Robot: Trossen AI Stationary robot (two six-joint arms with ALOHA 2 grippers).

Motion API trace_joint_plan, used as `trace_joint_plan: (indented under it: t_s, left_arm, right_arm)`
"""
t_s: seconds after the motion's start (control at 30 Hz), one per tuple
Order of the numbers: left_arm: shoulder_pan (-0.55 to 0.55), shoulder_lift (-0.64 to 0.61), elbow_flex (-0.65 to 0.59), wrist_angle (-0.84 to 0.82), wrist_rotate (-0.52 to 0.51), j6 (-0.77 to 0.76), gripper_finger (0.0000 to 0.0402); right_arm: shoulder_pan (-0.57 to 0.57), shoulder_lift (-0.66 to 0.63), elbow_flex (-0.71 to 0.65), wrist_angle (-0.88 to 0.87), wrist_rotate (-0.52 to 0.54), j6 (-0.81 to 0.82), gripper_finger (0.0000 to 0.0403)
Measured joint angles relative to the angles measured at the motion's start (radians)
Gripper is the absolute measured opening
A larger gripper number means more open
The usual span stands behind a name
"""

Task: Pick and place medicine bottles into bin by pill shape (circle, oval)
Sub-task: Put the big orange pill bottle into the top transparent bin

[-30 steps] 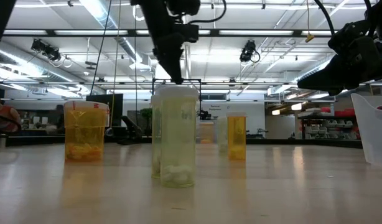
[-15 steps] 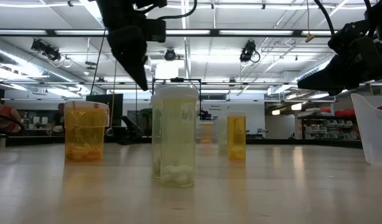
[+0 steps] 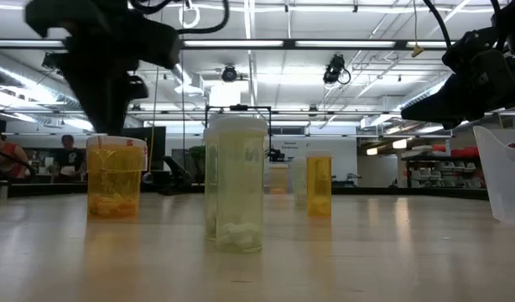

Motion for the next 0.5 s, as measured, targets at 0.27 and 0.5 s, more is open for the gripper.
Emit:
trace_joint_plan:
  t_s: [0.27, 0.5]
  left_arm:
    - [-0.170, 0.009, 0.000, -0.007, -0.021, -0.180, 0.0202]
    - [-0.276, 0.072, 0.000, -0.011, -0.049, -0.319, 0.0260]
  right_arm:
    - [0.000, 0.000, 0.000, 0.000, 0.000, 0.000, 0.0037]
    - [0.000, 0.003, 0.000, 0.000, 0.000, 0.000, 0.0037]
